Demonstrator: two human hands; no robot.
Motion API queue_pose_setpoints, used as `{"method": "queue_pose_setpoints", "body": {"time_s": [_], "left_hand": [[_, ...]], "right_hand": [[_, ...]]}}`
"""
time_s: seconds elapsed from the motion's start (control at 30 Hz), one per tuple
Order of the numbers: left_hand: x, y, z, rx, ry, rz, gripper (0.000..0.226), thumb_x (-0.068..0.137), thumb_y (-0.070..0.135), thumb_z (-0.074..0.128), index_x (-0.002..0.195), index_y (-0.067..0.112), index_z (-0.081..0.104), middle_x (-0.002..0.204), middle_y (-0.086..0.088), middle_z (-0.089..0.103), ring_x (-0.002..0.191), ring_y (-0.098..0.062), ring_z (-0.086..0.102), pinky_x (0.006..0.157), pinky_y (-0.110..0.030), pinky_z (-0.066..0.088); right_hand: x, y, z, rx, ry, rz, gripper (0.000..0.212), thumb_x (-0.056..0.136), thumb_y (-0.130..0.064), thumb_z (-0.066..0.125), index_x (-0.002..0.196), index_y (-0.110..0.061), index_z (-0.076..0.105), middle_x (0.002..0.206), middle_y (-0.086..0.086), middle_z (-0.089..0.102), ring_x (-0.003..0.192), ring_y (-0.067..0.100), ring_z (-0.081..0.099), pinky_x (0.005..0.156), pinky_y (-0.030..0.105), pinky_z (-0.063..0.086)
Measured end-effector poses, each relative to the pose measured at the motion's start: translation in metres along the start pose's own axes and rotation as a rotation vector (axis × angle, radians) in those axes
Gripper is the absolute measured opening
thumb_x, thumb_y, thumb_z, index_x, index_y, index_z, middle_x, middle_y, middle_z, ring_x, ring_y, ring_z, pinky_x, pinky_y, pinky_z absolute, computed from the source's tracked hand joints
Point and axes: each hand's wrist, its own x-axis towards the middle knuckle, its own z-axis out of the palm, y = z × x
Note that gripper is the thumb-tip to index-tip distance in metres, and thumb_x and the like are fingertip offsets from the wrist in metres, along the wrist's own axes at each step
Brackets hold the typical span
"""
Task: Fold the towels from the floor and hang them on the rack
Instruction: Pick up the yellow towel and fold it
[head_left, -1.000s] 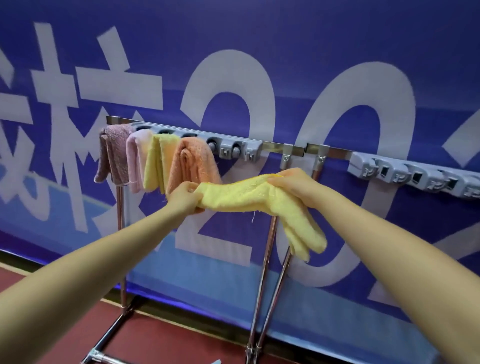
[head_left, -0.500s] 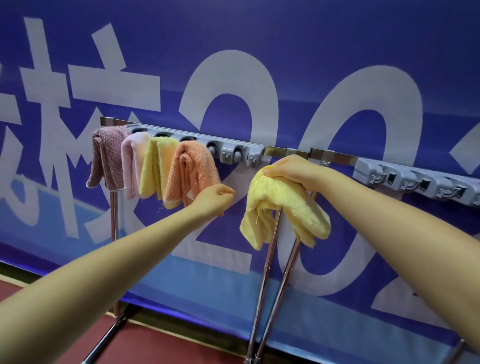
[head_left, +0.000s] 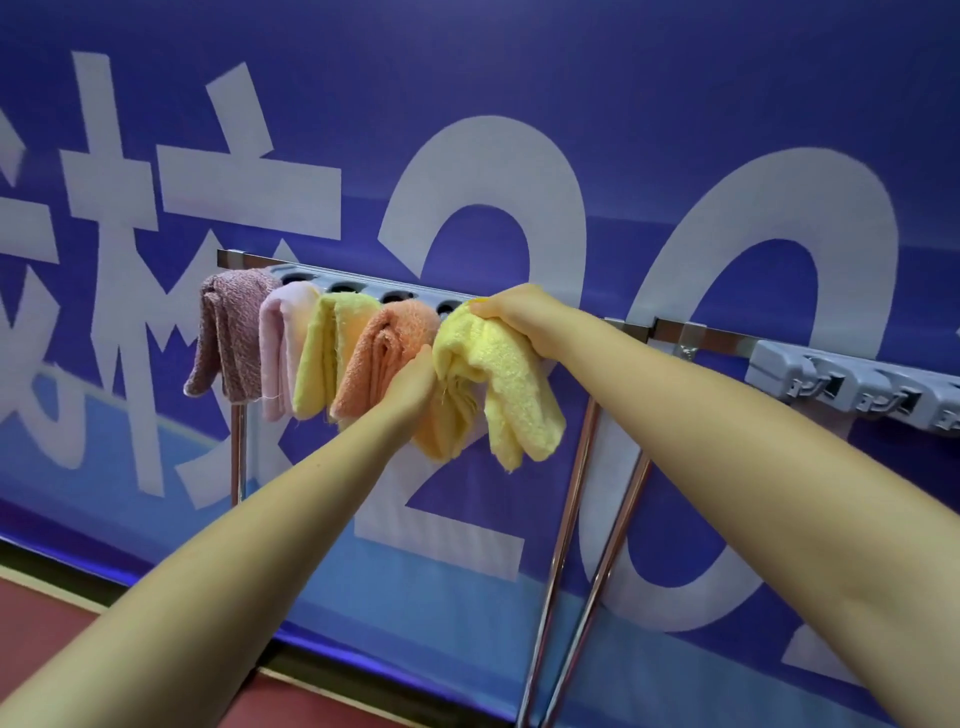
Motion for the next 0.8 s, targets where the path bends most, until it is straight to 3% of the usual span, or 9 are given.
{"method": "queue_pose_setpoints", "body": {"time_s": [0.07,0.17,0.23,0.37,0.5,0.6,0.7,0.8], "left_hand": [[0.006,-0.001,-0.004,-0.039,-0.003,-0.006,0.028,0.101,0.041,0.042,0.087,0.024,0.060,0.085,0.002,0.063,0.081,-0.013,0.060,0.064,-0.027,0.046],[0.011,-0.003,-0.008,-0.039,0.031,0.006,0.044,0.100,0.051,0.034,0.109,0.021,0.066,0.109,-0.005,0.069,0.104,-0.020,0.061,0.092,-0.036,0.048],[0.014,-0.006,-0.010,-0.026,0.034,0.029,0.052,0.102,0.051,0.029,0.118,0.017,0.064,0.116,-0.008,0.068,0.109,-0.021,0.060,0.102,-0.039,0.044],[0.009,-0.007,-0.005,0.005,-0.046,0.101,0.052,0.101,0.048,0.028,0.101,0.018,0.070,0.097,-0.007,0.074,0.098,-0.018,0.066,0.100,-0.040,0.046],[0.006,0.002,0.000,0.043,-0.083,0.150,0.043,0.093,0.051,0.038,0.099,0.025,0.072,0.095,-0.001,0.075,0.098,-0.018,0.069,0.097,-0.044,0.050],[0.013,0.003,0.002,0.058,-0.058,0.175,0.042,0.091,0.053,0.038,0.103,0.029,0.071,0.102,0.003,0.074,0.102,-0.015,0.067,0.098,-0.045,0.049],[0.018,0.001,0.005,0.055,-0.052,0.201,0.040,0.094,0.049,0.038,0.112,0.028,0.067,0.109,0.004,0.071,0.105,-0.013,0.063,0.096,-0.039,0.049],[0.019,0.001,0.009,0.046,-0.063,0.224,0.036,0.098,0.042,0.038,0.115,0.028,0.066,0.111,0.005,0.070,0.105,-0.011,0.062,0.089,-0.033,0.049]], "right_hand": [[0.009,-0.005,0.006,0.004,0.008,-0.003,0.023,0.084,-0.026,0.071,0.099,-0.009,0.066,0.109,0.009,0.066,0.101,0.024,0.063,0.090,0.037,0.052],[0.023,-0.008,0.011,-0.002,0.043,-0.001,0.019,0.084,-0.028,0.070,0.094,-0.014,0.063,0.109,0.004,0.065,0.100,0.021,0.061,0.088,0.035,0.051],[0.033,-0.005,0.008,-0.001,0.063,-0.009,0.015,0.085,-0.027,0.070,0.090,-0.015,0.062,0.108,0.004,0.064,0.098,0.020,0.061,0.086,0.033,0.051],[0.048,0.012,0.006,-0.184,0.071,-0.042,0.024,0.086,-0.028,0.067,0.097,-0.007,0.066,0.100,0.005,0.064,0.093,0.020,0.061,0.086,0.033,0.051],[0.050,0.013,0.006,-0.472,0.050,-0.158,0.021,0.089,-0.030,0.059,0.085,-0.010,0.067,0.081,0.006,0.055,0.077,0.017,0.051,0.068,0.030,0.043],[0.054,0.018,-0.004,-0.499,0.062,-0.129,0.026,0.088,-0.033,0.060,0.087,-0.009,0.070,0.083,0.004,0.062,0.077,0.018,0.057,0.067,0.030,0.050],[0.054,0.025,-0.003,-0.494,0.084,-0.173,0.022,0.085,-0.034,0.064,0.070,-0.017,0.065,0.072,0.000,0.059,0.072,0.017,0.054,0.064,0.029,0.047],[0.053,0.028,0.002,-0.504,0.163,-0.253,0.008,0.082,-0.034,0.067,0.079,-0.027,0.067,0.085,-0.004,0.063,0.083,0.014,0.057,0.066,0.026,0.044]]}}
